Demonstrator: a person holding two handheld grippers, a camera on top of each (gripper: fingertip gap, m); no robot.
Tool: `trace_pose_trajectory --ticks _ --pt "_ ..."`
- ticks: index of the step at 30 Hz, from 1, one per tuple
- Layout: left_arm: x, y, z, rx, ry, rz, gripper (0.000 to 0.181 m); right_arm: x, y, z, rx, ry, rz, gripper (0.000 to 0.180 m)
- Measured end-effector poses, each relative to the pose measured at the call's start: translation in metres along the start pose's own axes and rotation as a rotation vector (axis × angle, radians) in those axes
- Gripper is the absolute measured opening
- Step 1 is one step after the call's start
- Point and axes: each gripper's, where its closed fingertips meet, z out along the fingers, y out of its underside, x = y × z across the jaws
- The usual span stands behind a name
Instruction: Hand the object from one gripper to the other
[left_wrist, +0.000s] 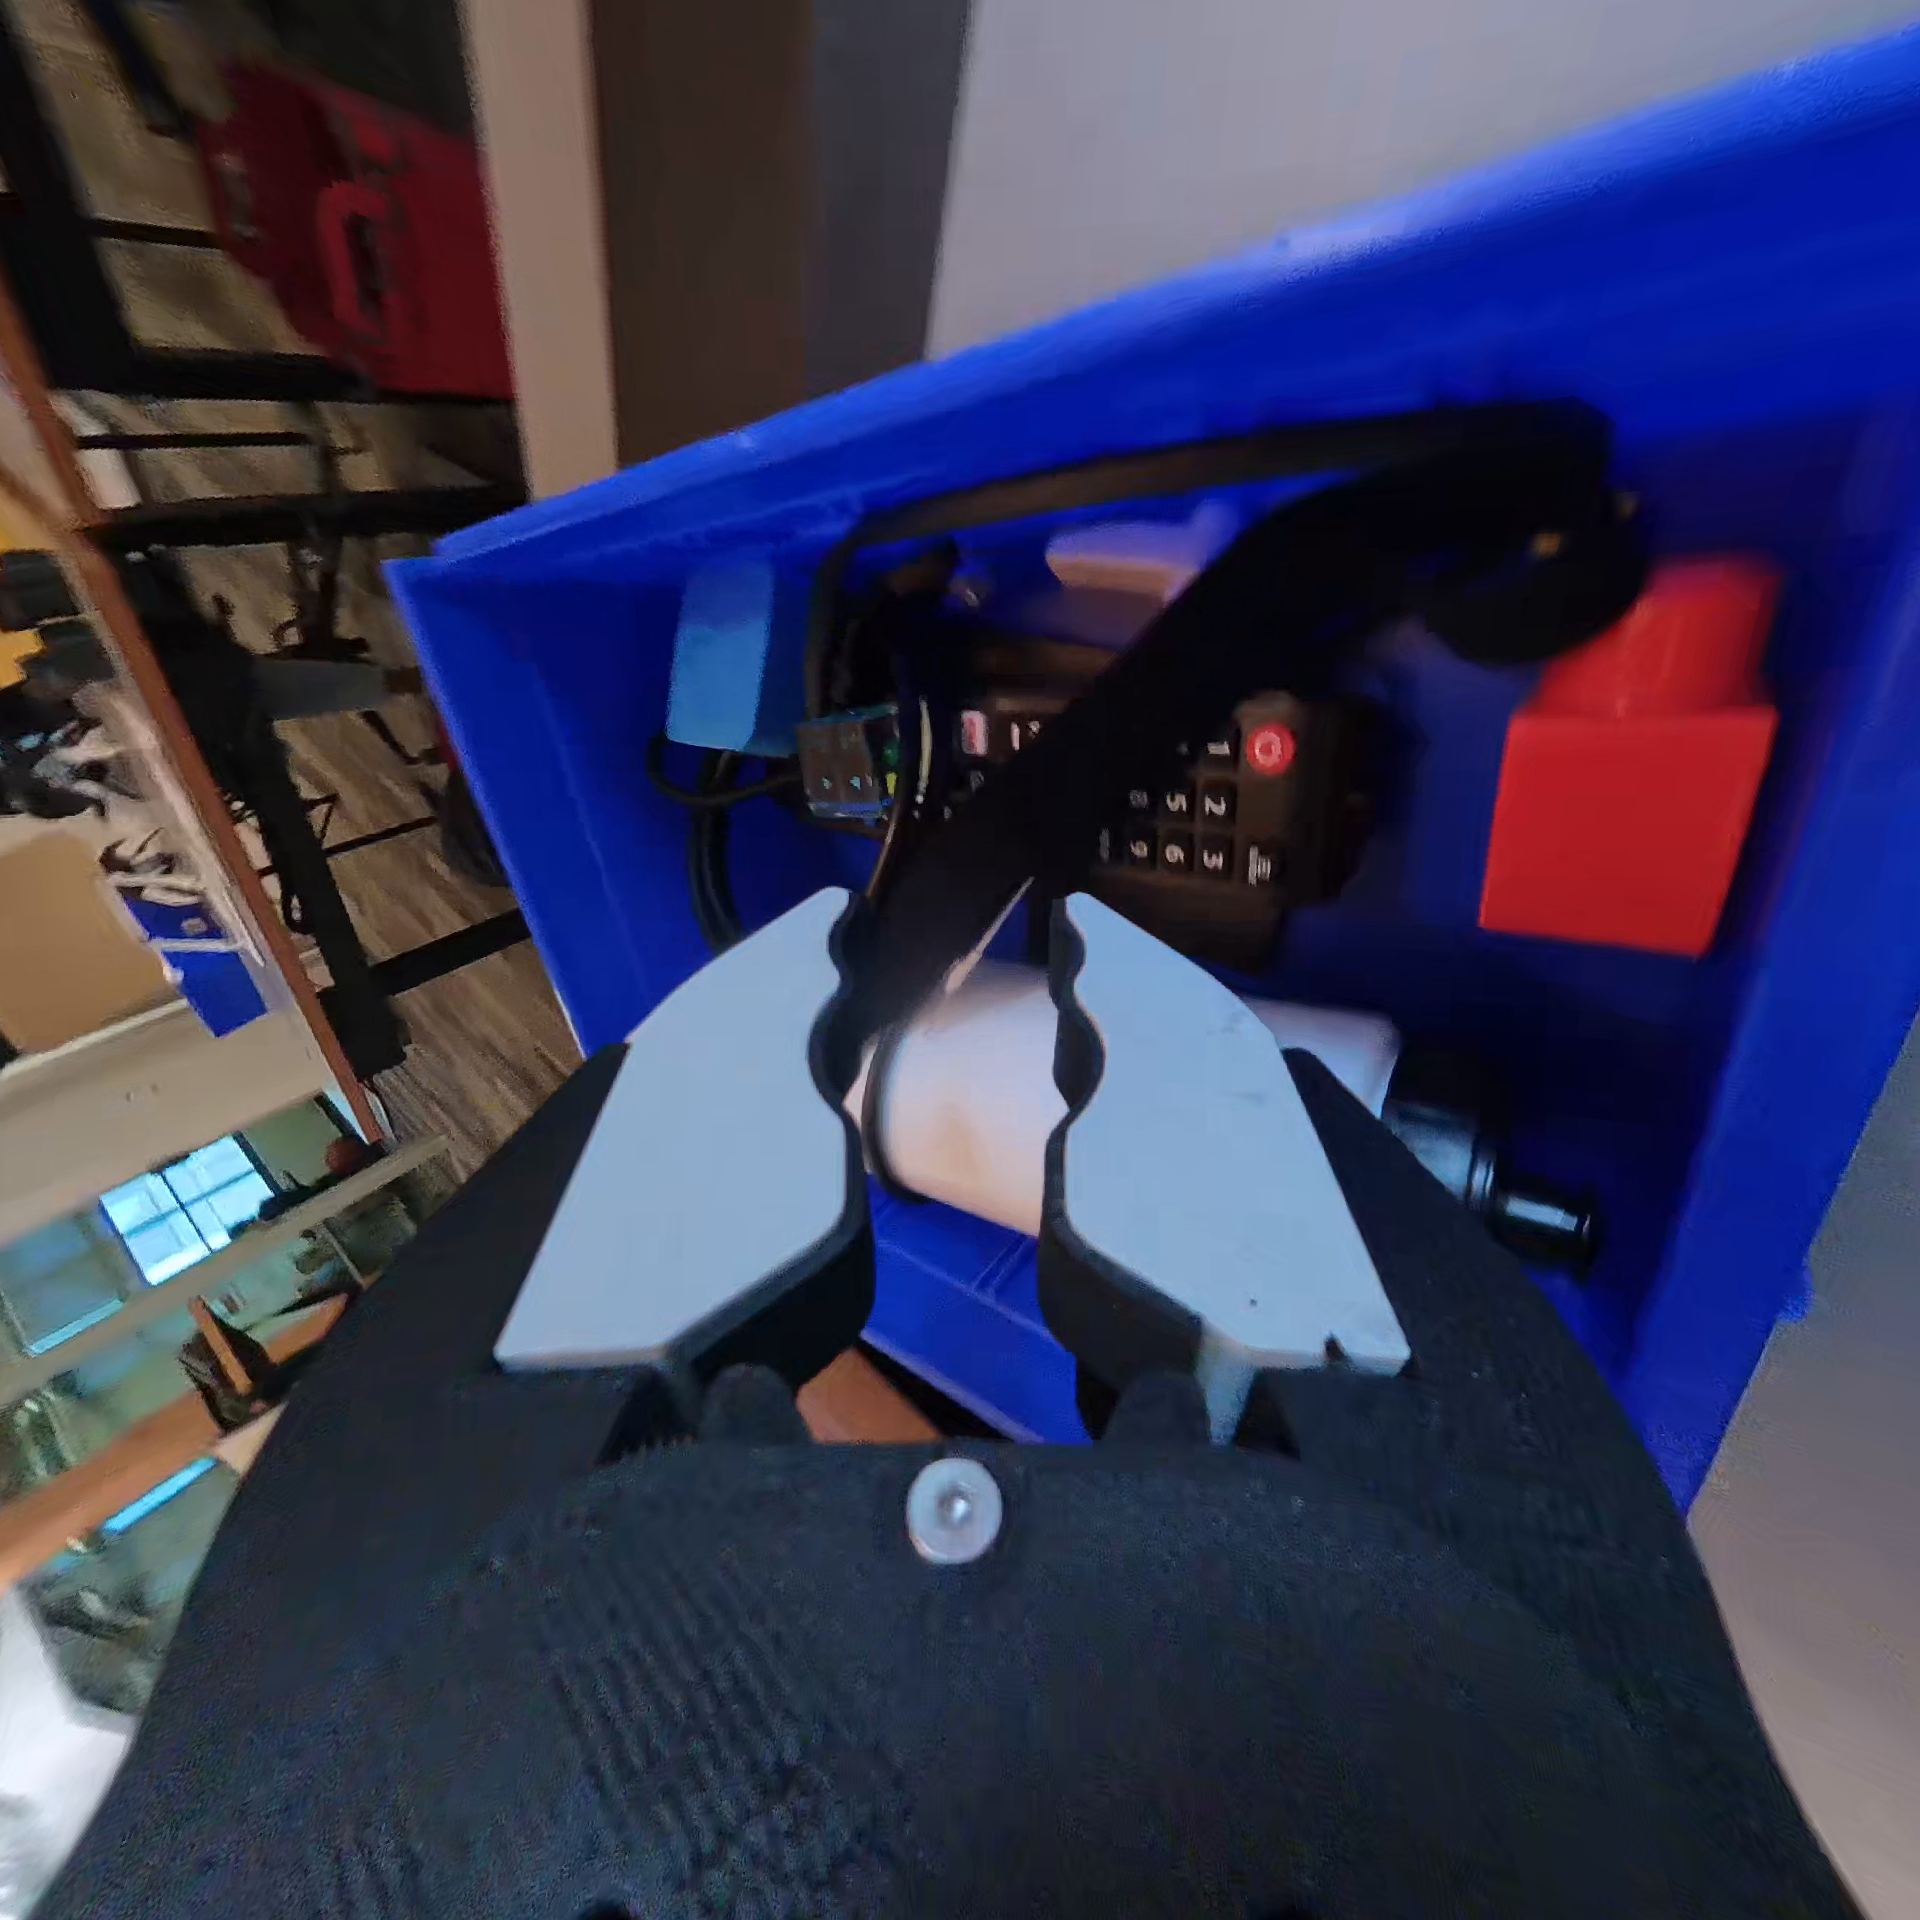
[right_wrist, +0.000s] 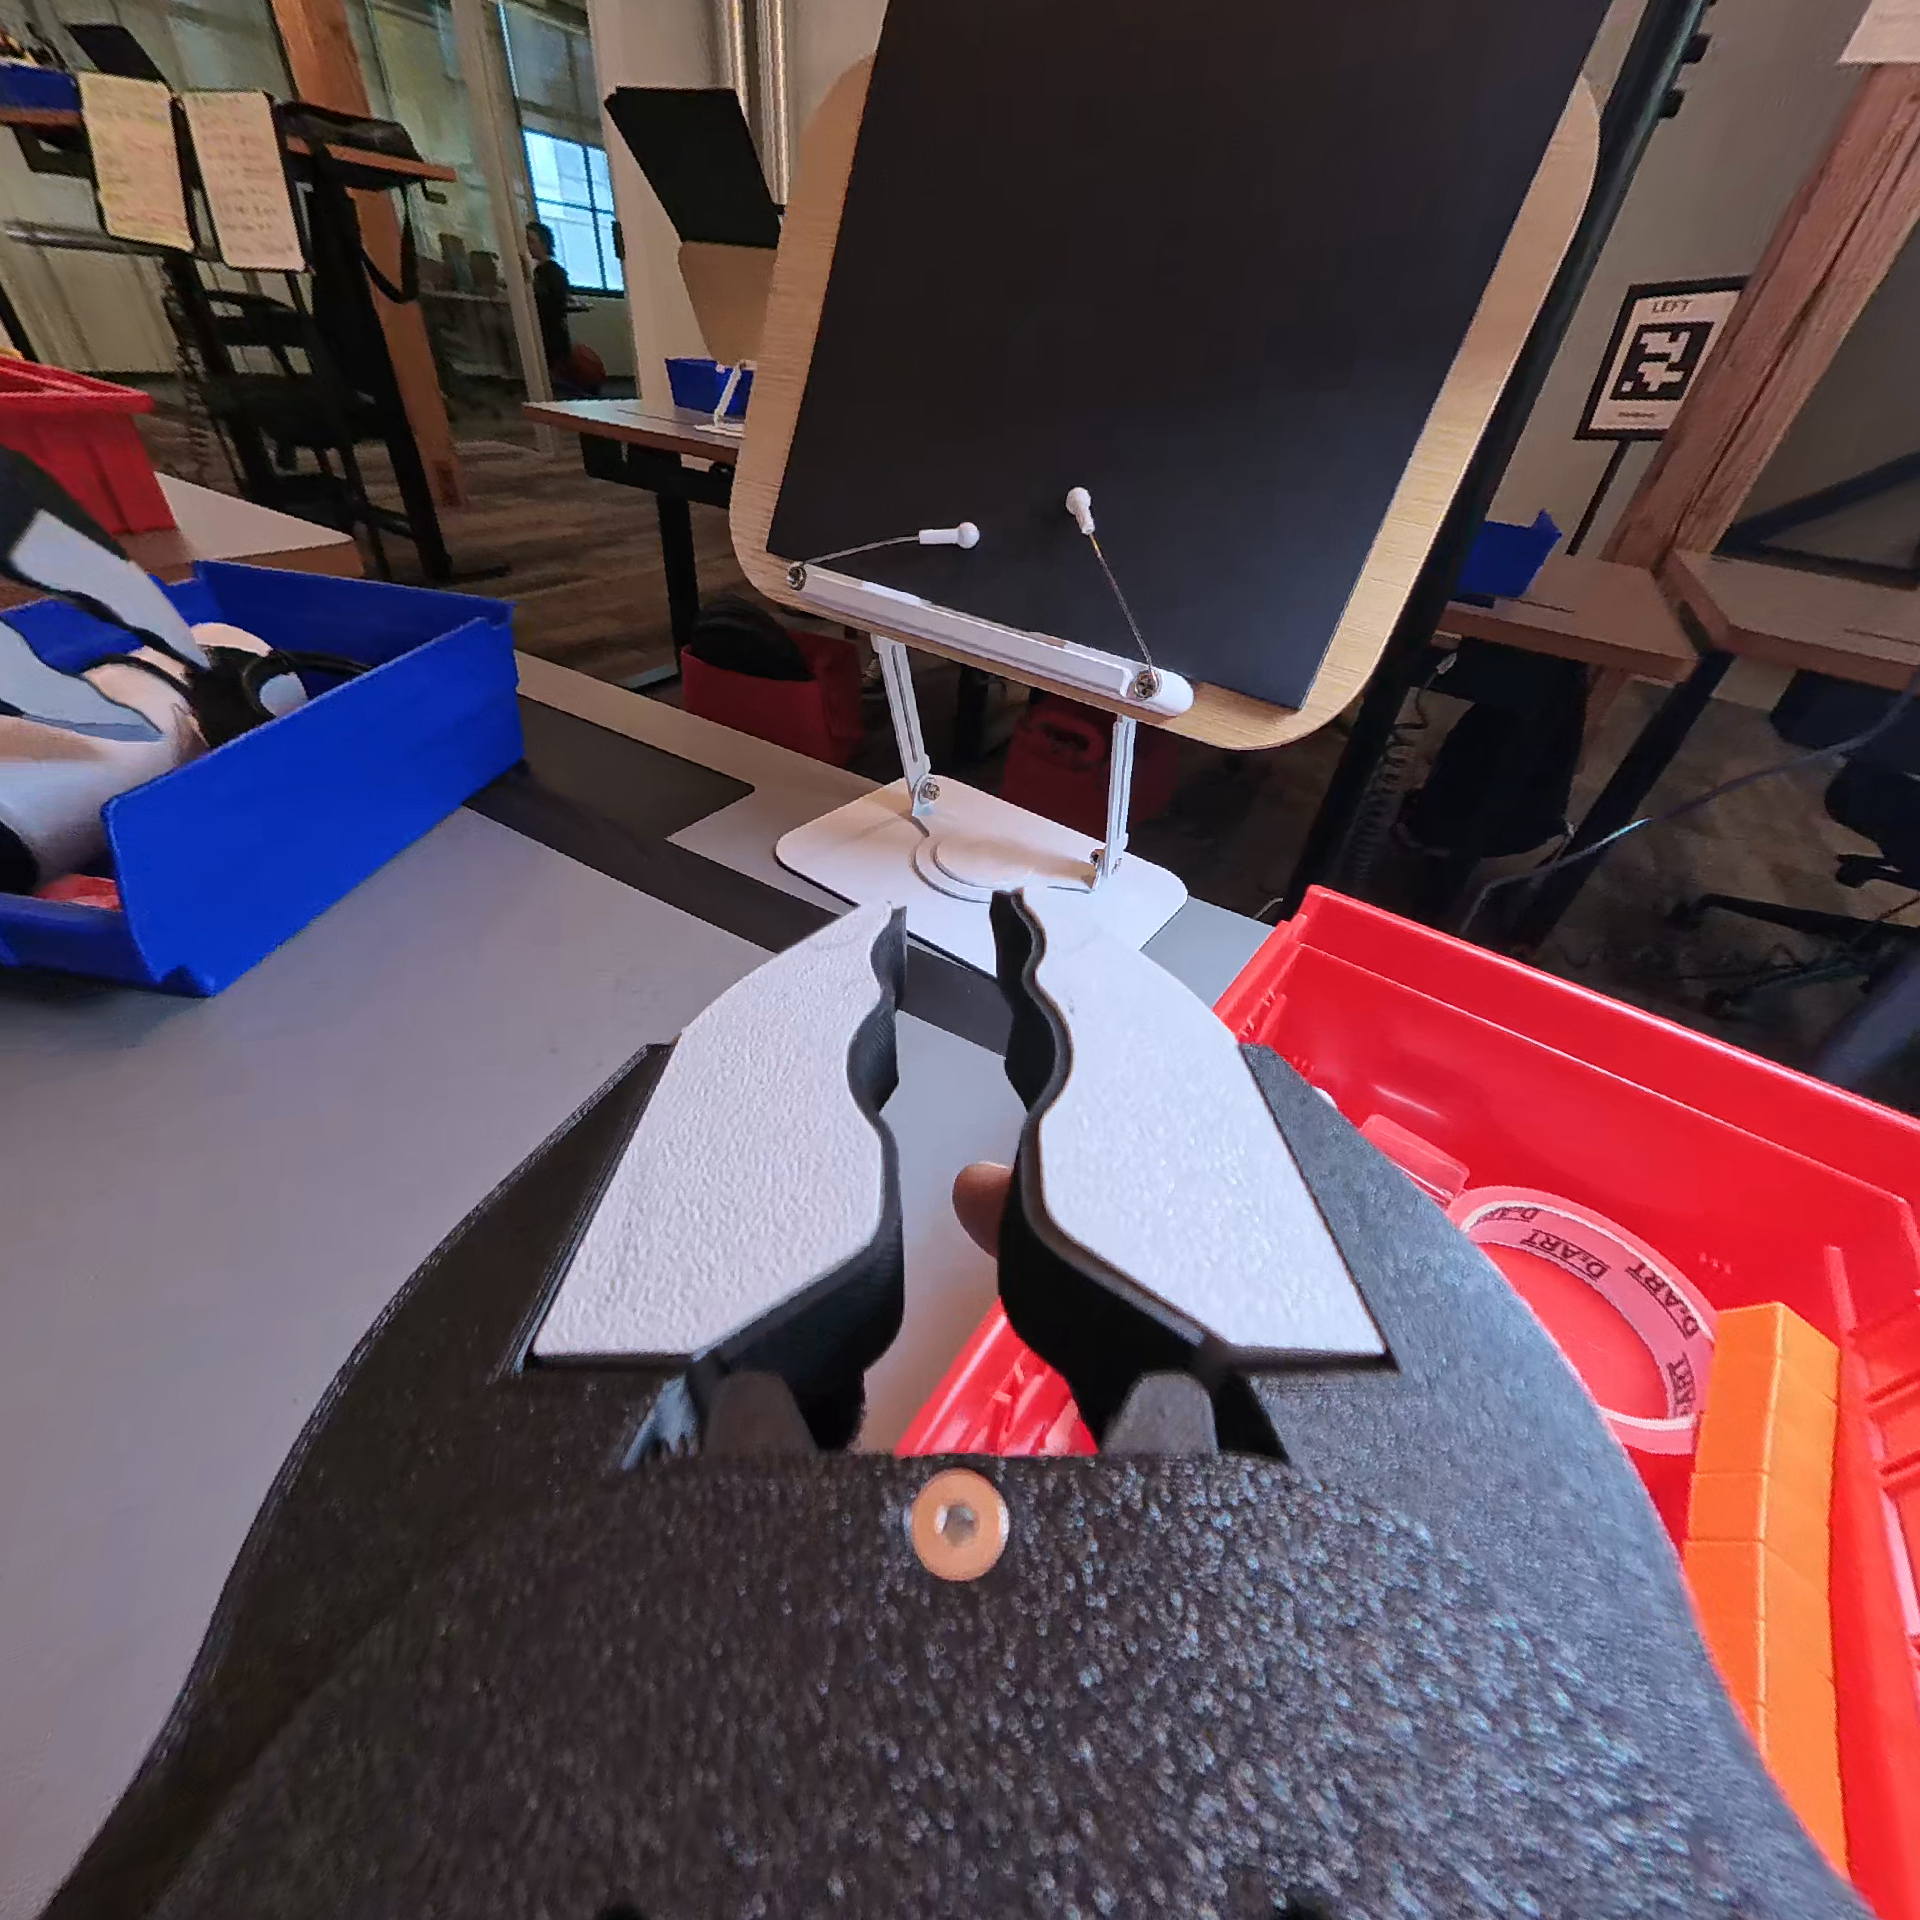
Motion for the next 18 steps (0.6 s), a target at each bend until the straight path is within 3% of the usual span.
trace_pose_trajectory --ticks 4,12,18 --pt "0.002 0.005 0.011 -0.071 0.114 0.124 0.036 0.005 0.005 -0.001 -0.012 0.008 -0.016 0.016" --pt "0.008 0.007 0.031 -0.1 0.235 0.141 0.033 0.023 0.016 -0.002 -0.031 0.023 0.044 0.016" --pt "0.006 0.003 0.026 -0.081 0.26 0.128 0.009 0.033 0.019 -0.005 -0.032 0.042 0.074 0.015"
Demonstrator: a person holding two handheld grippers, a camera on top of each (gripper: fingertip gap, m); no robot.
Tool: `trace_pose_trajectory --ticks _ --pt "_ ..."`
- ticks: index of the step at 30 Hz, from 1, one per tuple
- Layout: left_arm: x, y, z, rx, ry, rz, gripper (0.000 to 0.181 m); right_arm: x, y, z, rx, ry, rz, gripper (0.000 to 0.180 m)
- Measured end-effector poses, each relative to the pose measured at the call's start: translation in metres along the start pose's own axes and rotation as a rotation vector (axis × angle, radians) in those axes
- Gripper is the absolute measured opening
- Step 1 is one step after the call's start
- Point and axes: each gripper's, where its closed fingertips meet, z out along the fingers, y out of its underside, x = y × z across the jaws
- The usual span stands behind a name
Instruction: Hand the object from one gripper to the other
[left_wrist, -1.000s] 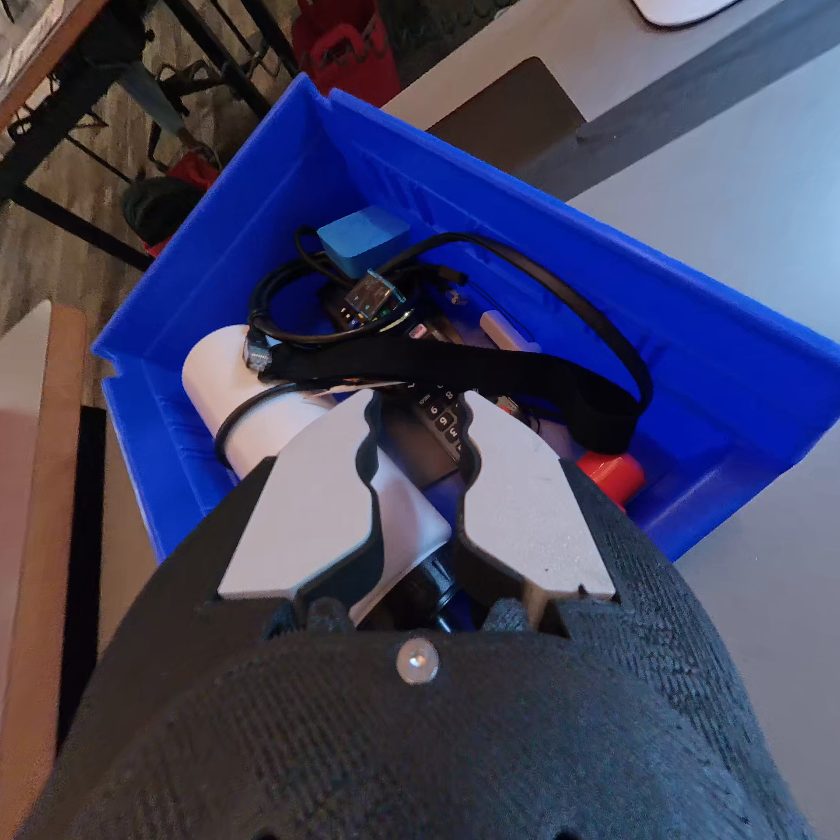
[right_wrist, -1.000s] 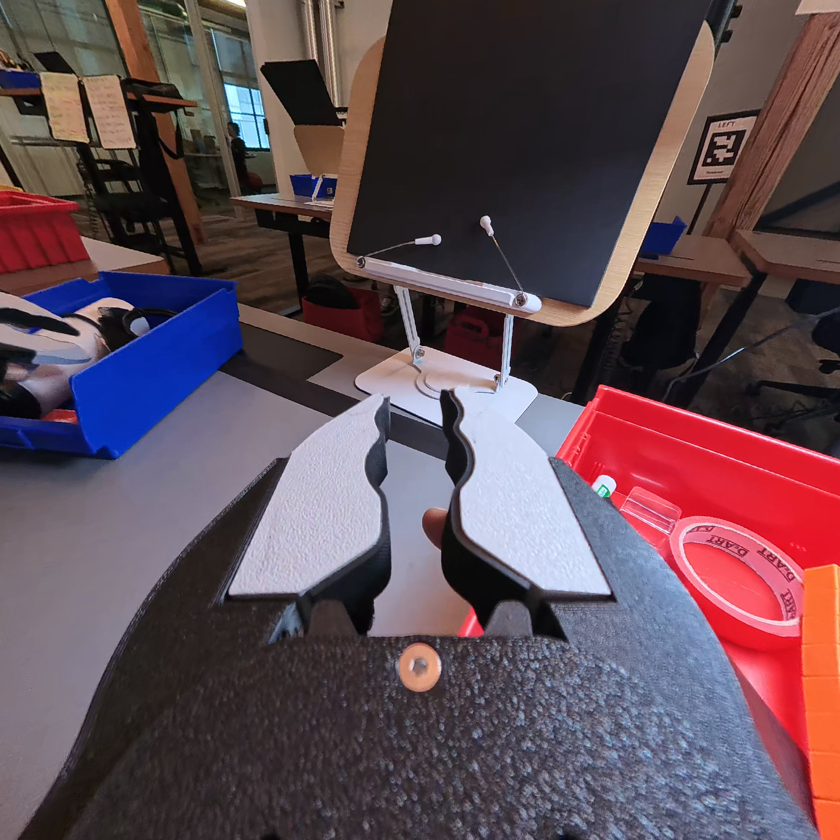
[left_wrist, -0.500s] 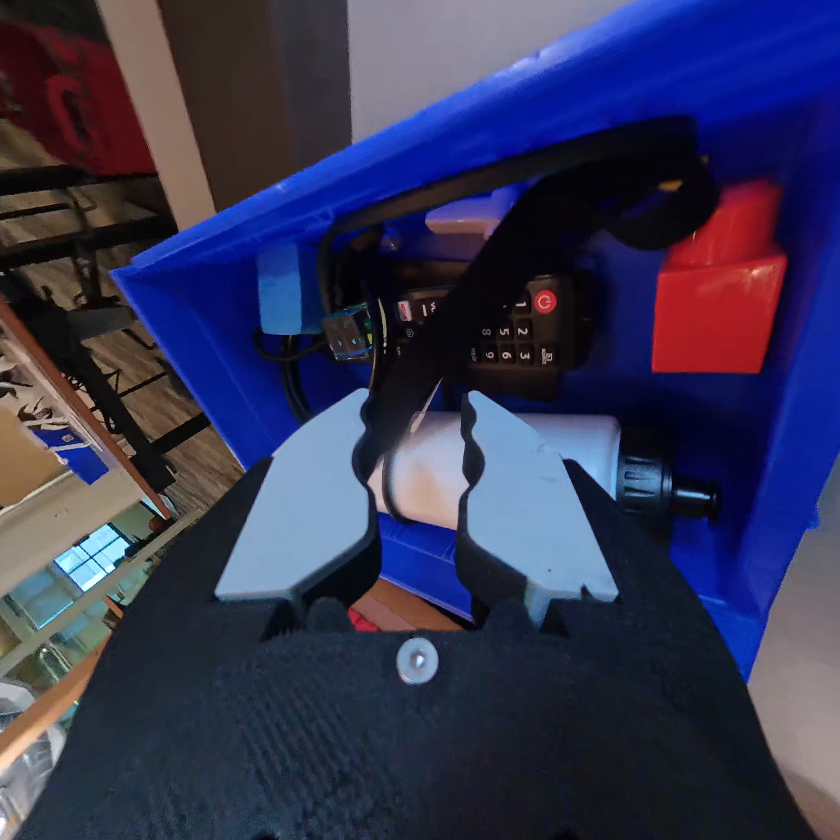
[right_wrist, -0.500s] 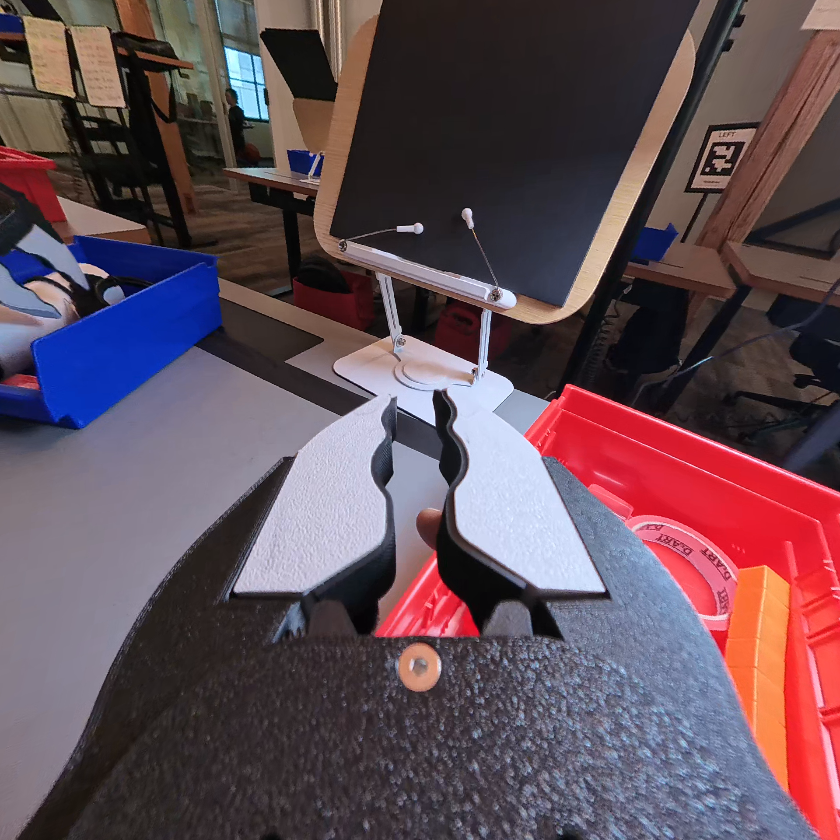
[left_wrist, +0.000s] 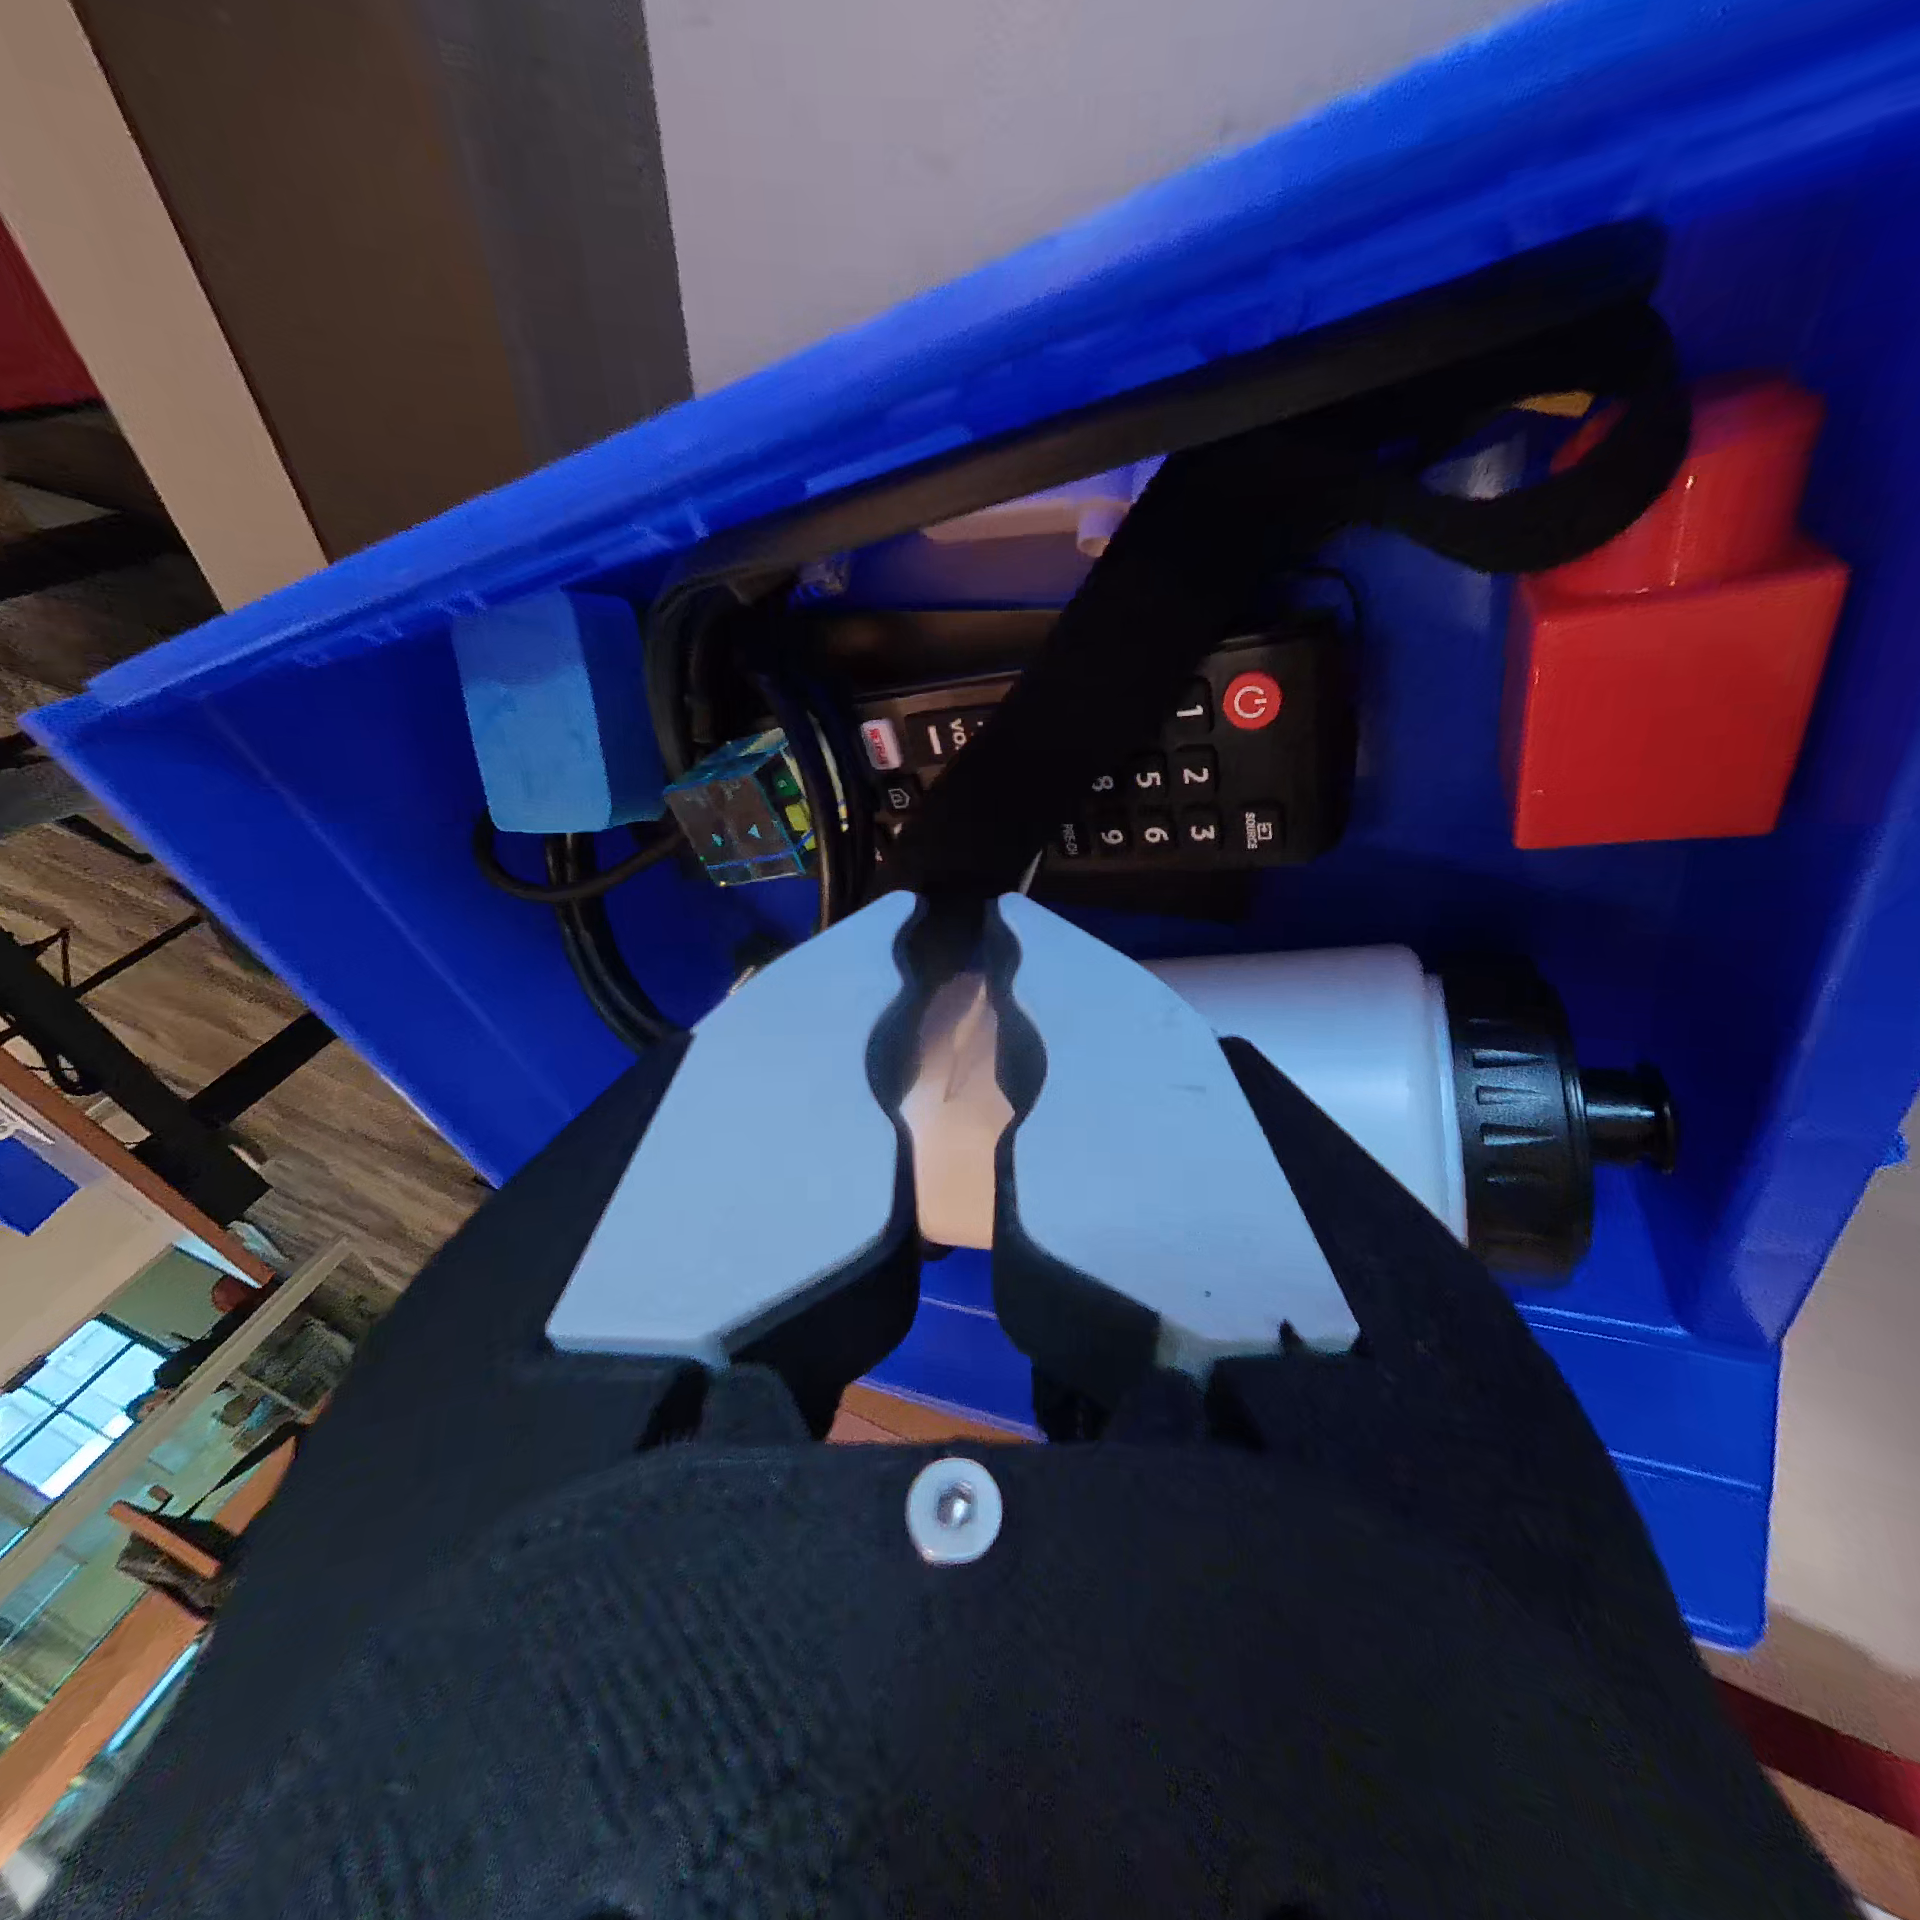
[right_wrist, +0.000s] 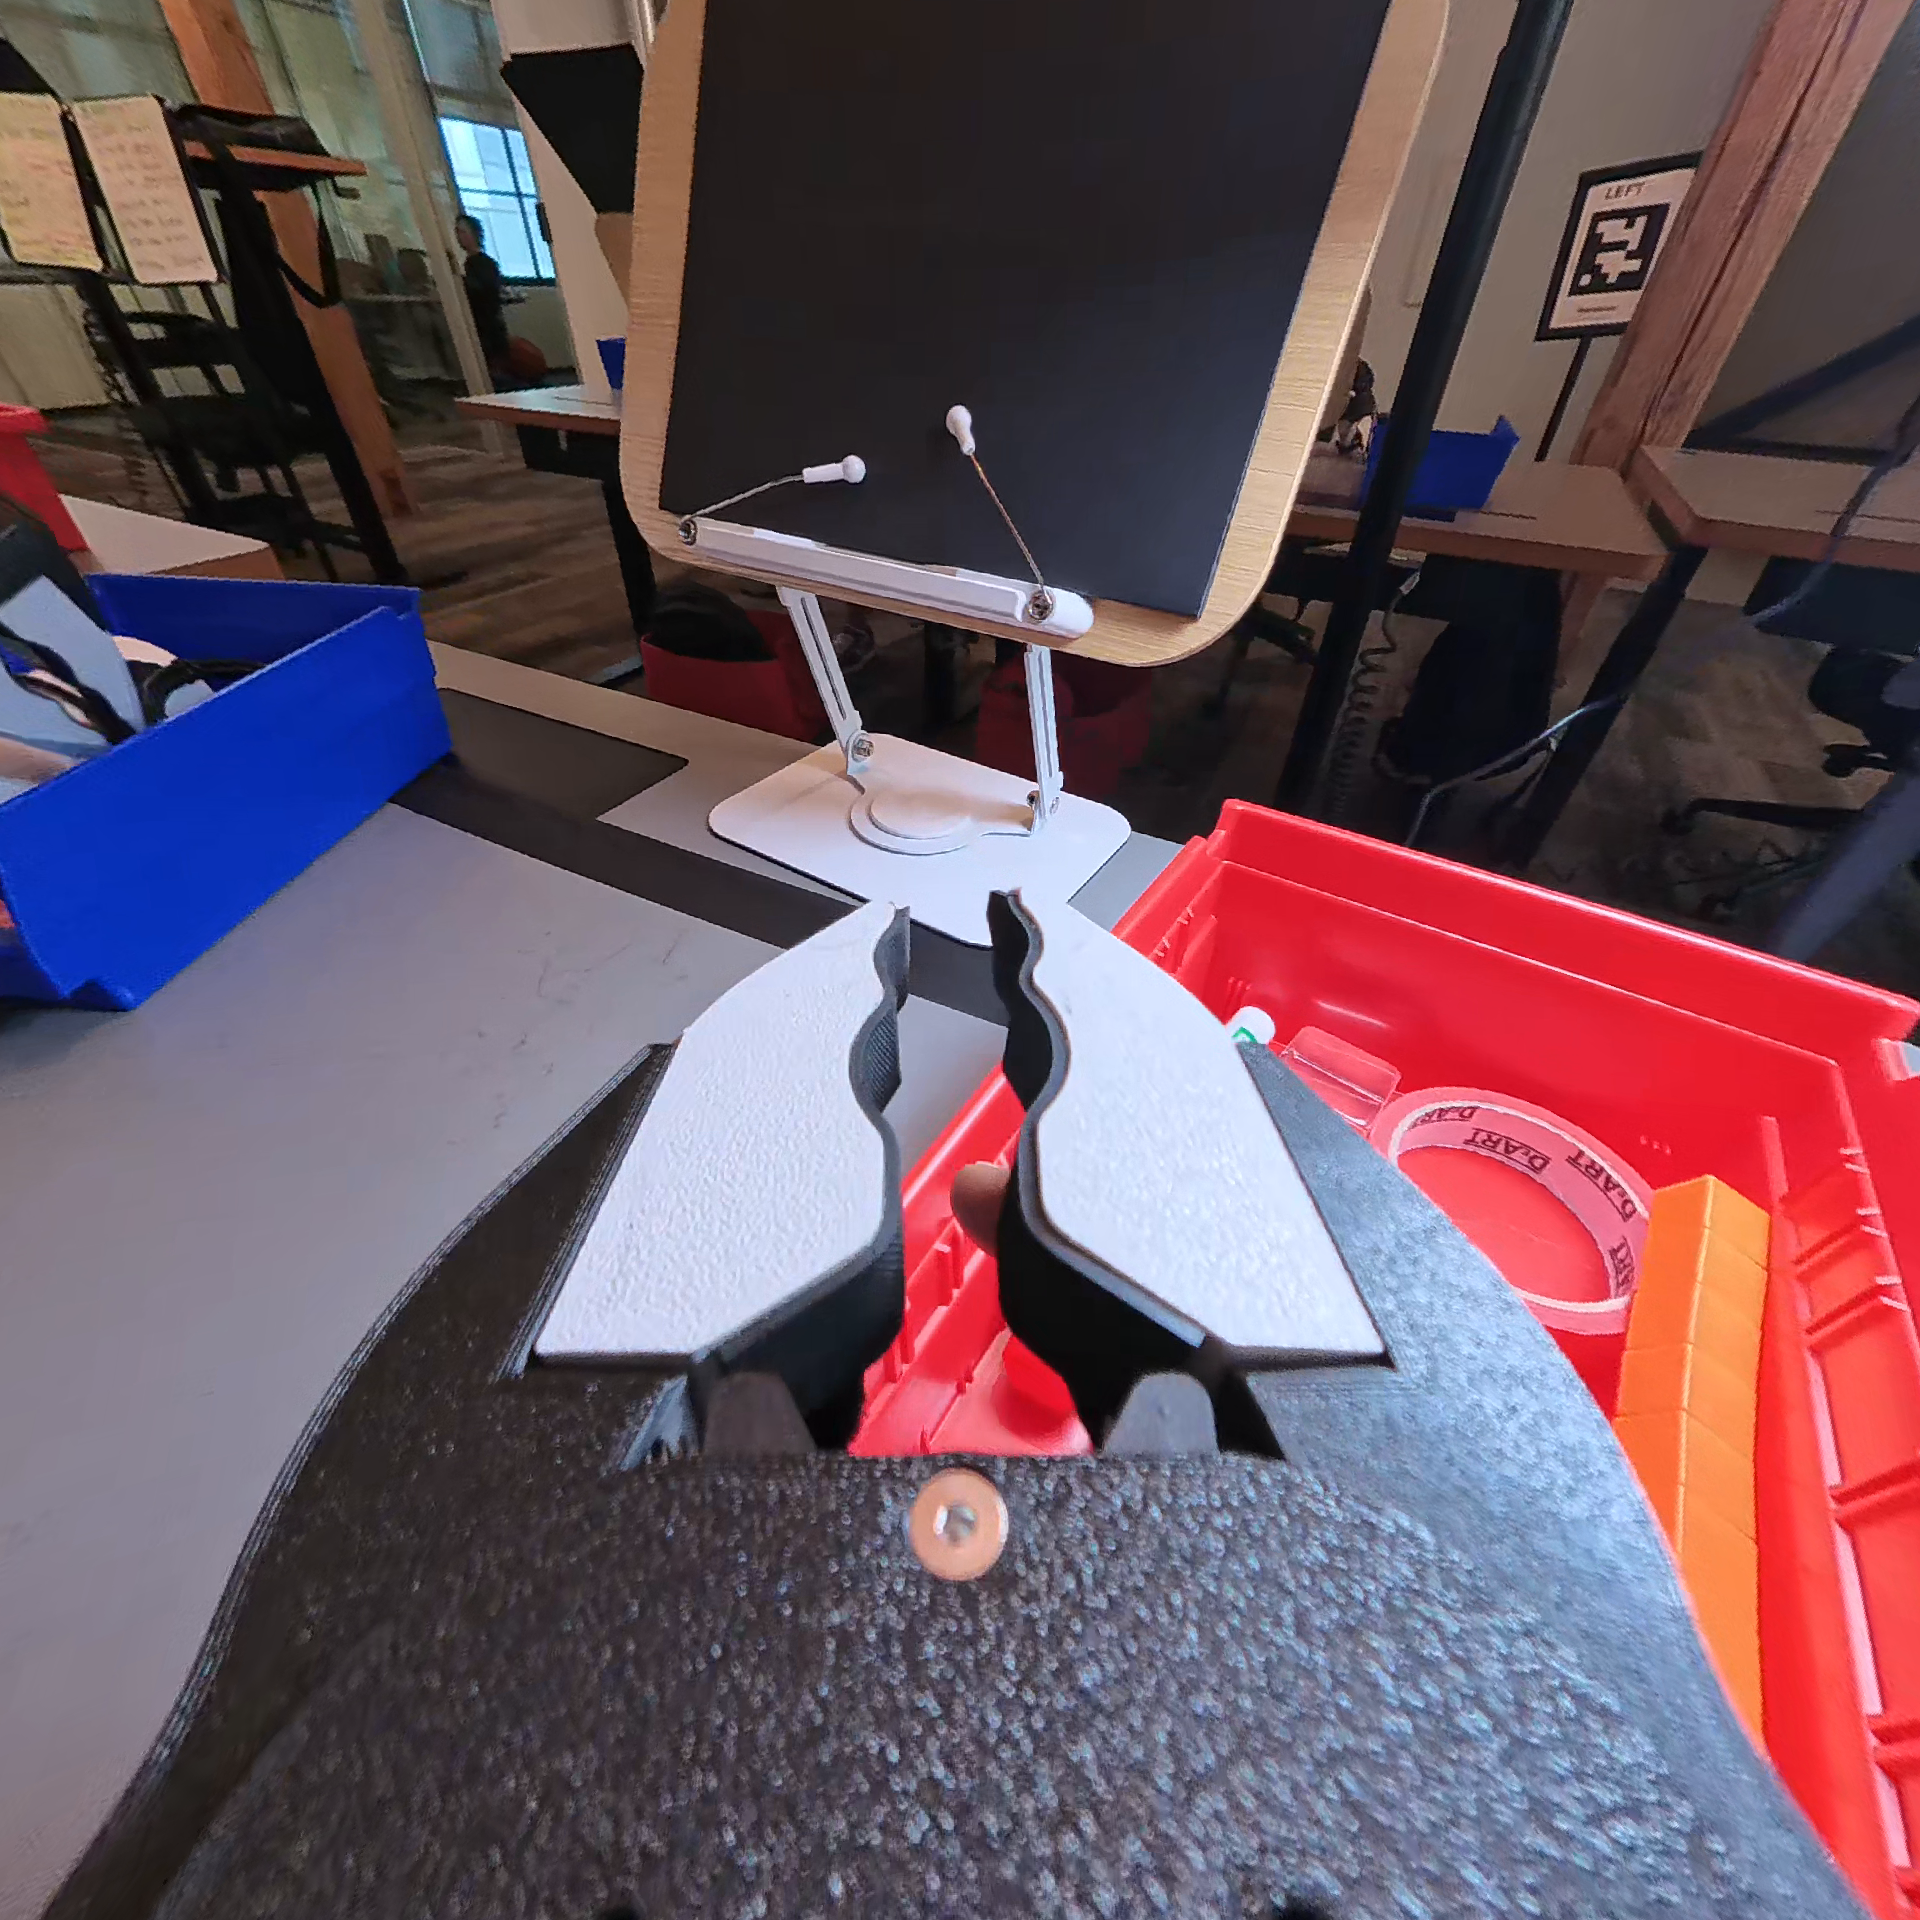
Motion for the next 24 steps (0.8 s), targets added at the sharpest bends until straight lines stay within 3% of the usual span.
trace_pose_trajectory --ticks 13,24 --pt "-0.024 0.003 -0.038 0.054 -0.126 -0.018 0.002 0.012 -0.01 -0.009 0.033 0.025 0.013 0.015" --pt "-0.059 -0.006 -0.121 0.272 -0.334 -0.17 0.001 0.009 -0.024 -0.016 0.077 0.005 0.026 0.015"
